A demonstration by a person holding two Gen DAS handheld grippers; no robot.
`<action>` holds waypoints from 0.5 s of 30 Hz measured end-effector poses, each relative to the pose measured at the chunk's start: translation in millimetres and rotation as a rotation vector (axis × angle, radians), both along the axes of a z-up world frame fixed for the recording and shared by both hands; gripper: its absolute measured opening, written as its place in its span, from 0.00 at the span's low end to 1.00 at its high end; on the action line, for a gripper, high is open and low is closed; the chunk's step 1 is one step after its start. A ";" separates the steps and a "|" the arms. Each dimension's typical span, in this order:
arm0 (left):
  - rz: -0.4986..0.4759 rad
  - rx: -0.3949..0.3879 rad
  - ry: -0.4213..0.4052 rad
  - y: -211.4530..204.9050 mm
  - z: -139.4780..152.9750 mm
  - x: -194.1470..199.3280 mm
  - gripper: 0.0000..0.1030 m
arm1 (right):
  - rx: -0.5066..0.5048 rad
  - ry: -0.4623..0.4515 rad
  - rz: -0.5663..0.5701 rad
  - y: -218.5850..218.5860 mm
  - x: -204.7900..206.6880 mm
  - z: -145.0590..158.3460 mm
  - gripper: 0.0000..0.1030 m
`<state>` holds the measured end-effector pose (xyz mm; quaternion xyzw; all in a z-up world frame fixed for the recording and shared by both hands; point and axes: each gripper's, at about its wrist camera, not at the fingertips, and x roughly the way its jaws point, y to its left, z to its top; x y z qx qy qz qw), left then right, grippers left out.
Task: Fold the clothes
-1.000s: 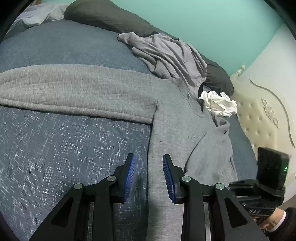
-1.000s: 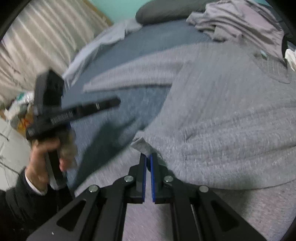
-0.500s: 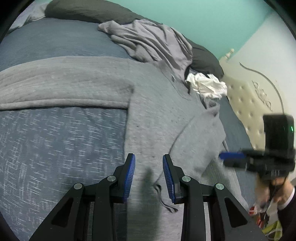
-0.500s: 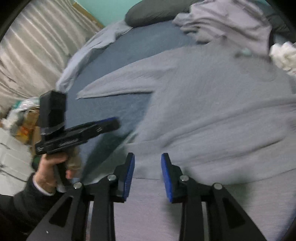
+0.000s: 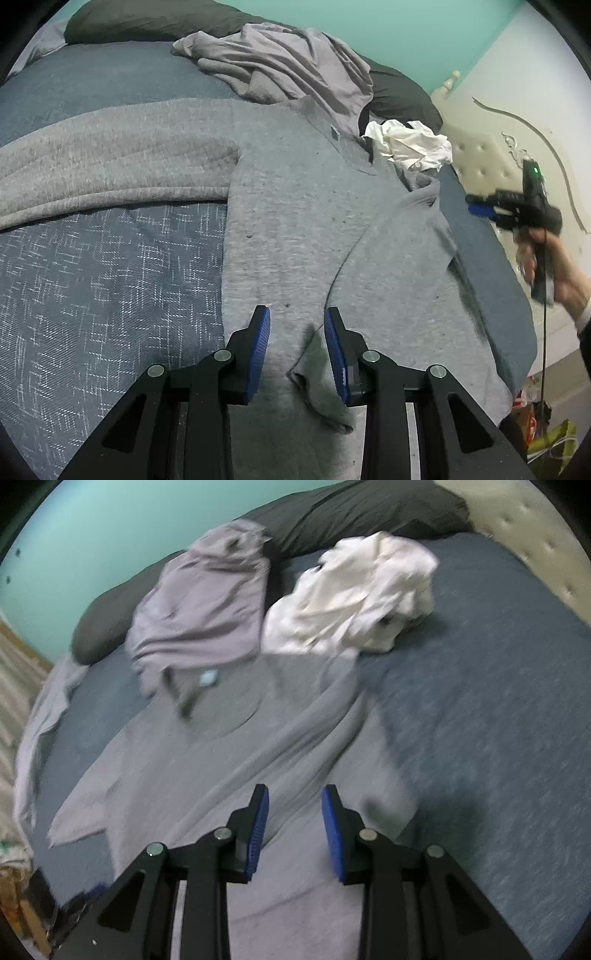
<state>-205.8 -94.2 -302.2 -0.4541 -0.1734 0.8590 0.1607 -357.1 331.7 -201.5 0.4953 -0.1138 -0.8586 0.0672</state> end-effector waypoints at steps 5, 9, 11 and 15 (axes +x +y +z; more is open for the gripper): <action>-0.006 0.002 -0.013 -1.5 -6.1 -3.8 0.32 | 0.073 0.008 -0.025 3.9 -41.6 -0.7 0.29; -0.014 -0.007 -0.027 0.1 -10.8 -7.7 0.32 | 0.123 0.005 -0.026 4.2 -72.0 -4.9 0.29; -0.018 -0.011 -0.036 1.5 -13.3 -9.5 0.32 | 0.150 -0.016 -0.021 0.5 -89.9 -12.4 0.29; -0.026 -0.016 -0.049 3.6 -18.0 -12.2 0.32 | 0.205 -0.045 -0.006 -2.5 -112.4 -25.7 0.29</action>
